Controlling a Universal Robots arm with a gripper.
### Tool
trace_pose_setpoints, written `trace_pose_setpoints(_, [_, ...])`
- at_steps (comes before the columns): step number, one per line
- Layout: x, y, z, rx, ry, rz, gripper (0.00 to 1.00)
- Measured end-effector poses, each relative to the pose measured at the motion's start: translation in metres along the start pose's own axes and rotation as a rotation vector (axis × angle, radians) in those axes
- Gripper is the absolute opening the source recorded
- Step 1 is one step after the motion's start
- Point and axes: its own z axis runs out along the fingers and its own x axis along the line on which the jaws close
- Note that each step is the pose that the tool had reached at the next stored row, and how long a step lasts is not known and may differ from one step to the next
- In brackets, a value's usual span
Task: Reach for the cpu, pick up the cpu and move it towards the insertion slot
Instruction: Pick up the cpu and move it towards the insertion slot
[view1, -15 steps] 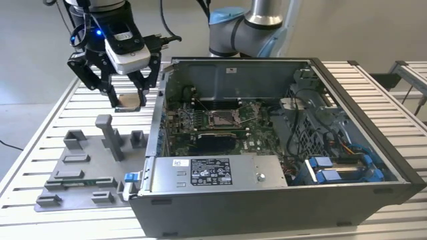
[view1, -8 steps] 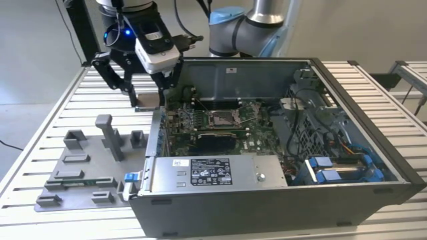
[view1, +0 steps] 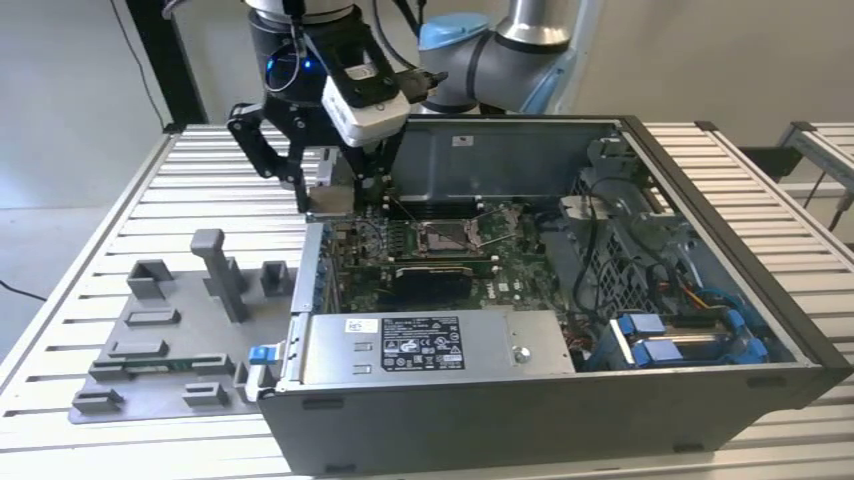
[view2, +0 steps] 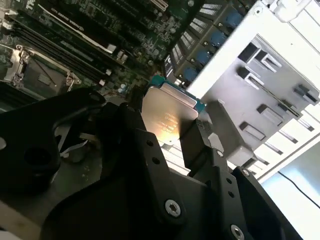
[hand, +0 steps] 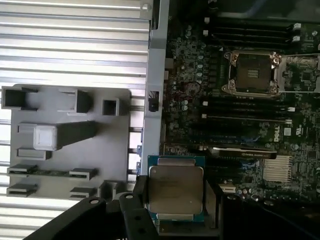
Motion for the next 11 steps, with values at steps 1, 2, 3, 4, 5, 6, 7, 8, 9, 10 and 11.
trace_pose_setpoints(1, [-0.0045, -0.0002, 0.0000, 0.0000, 0.0000, 0.000, 0.00])
trace_pose_setpoints(2, [-0.0091, -0.0003, 0.0000, 0.0000, 0.0000, 0.000, 0.00])
trace_pose_setpoints(3, [-0.0136, -0.0005, -0.0001, 0.0001, 0.0000, 0.000, 0.00])
trace_pose_setpoints(4, [-0.0181, -0.0006, -0.0001, 0.0001, 0.0000, 0.000, 0.00])
trace_pose_setpoints(5, [-0.0228, -0.0008, -0.0001, 0.0001, 0.0000, 0.000, 0.00])
trace_pose_setpoints(6, [-0.0275, -0.0010, -0.0001, 0.0000, 0.0000, 0.000, 0.00])
trace_pose_setpoints(7, [-0.0320, -0.0012, -0.0002, 0.0001, 0.0000, 0.000, 0.00])
trace_pose_setpoints(8, [-0.0364, -0.0013, -0.0002, 0.0000, 0.0000, 0.000, 0.00])
trace_pose_setpoints(9, [-0.0409, -0.0015, -0.0002, 0.0000, 0.0000, 0.000, 0.00])
trace_pose_setpoints(10, [-0.0455, -0.0016, -0.0002, 0.0000, 0.0000, 0.000, 0.00])
trace_pose_setpoints(11, [-0.0501, -0.0018, -0.0003, 0.0000, 0.0000, 0.000, 0.00])
